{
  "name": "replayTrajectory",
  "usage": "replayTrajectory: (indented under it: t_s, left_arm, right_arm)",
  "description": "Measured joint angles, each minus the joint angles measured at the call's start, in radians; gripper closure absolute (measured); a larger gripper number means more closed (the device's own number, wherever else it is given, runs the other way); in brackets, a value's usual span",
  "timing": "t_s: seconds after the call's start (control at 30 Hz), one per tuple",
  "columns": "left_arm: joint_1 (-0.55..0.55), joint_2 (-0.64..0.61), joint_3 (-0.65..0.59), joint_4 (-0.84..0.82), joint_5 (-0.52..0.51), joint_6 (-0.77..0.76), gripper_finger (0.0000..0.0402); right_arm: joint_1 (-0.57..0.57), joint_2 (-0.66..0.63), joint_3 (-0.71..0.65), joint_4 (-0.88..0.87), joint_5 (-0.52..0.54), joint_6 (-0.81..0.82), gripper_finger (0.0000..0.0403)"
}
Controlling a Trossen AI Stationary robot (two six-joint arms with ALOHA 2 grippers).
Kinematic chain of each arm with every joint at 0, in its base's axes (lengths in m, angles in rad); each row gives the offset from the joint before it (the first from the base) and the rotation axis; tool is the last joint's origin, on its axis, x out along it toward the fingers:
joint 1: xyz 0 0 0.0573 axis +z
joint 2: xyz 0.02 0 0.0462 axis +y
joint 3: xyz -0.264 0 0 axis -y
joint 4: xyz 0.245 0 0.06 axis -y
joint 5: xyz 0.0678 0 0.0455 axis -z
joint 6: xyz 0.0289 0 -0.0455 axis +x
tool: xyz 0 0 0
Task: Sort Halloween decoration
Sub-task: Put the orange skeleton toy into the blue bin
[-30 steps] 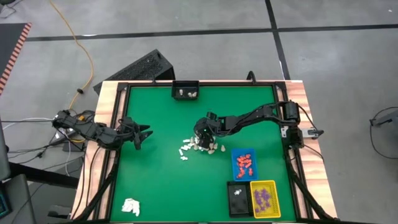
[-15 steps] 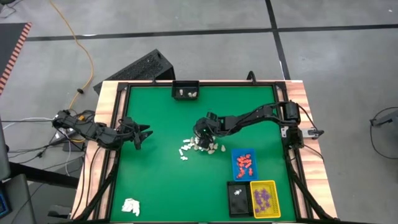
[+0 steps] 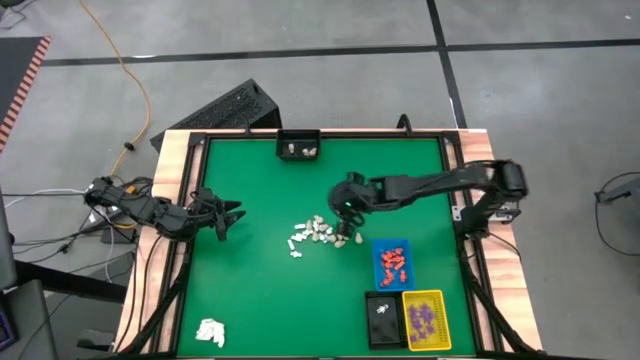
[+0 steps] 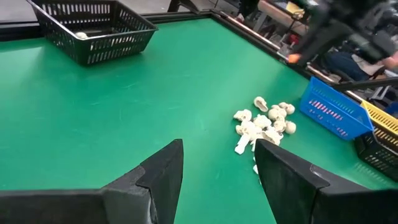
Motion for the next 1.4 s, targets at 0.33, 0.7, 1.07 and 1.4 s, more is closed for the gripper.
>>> replayTrajectory:
  t_s: [0.33,0.7,1.07,1.4]
  left_arm:
    - [0.0,0.0,0.0,-0.001,0.006,0.0,0.0213]
    - [0.0,0.0,0.0,-0.001,0.012,-0.004,0.0213]
    - [0.0,0.0,0.0,0.0,0.012,-0.068,0.0213]
    - [0.0,0.0,0.0,0.0,0.012,-0.024,0.0213]
  right_arm:
    - [0.264,-0.19,-0.023,-0.491,-0.002,0.45,0.0389]
    - [0.5,-0.183,-0.072,-0.601,-0.003,0.757,0.038]
    - [0.529,-0.181,-0.072,-0.599,-0.001,0.776,0.0335]
    - [0.529,-0.181,-0.072,-0.598,-0.001,0.771,0.0291]
